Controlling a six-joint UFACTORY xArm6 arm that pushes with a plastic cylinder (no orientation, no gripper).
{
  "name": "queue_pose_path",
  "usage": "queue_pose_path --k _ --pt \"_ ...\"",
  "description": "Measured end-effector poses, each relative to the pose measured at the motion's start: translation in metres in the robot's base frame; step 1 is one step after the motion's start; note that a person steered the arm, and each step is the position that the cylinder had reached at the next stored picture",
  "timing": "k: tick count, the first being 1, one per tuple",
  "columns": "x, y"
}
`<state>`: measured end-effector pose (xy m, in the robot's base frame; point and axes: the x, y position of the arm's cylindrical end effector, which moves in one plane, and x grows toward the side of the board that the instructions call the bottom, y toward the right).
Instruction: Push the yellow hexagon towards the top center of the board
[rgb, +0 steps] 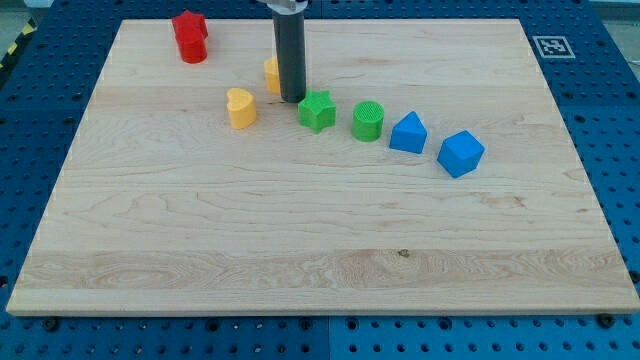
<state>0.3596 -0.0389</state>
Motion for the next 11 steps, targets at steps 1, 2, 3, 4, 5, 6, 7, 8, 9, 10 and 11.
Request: queue_pose_path --k 1,2,3,4,5,6,7,8,9,10,11 --pt "0.013 -0.012" --pt "-0.004 -0.022" --pt "-0.015 -0.022" --pt "-0.017 -0.022" --pt "-0.019 -0.022" --pt "-0.019 -0.022" --pt "-0.019 -0.029" --pt "-0.028 -0.029" --pt "-0.038 -0.035" --pt "-0.040 -0.047" --pt "-0.044 -0.048"
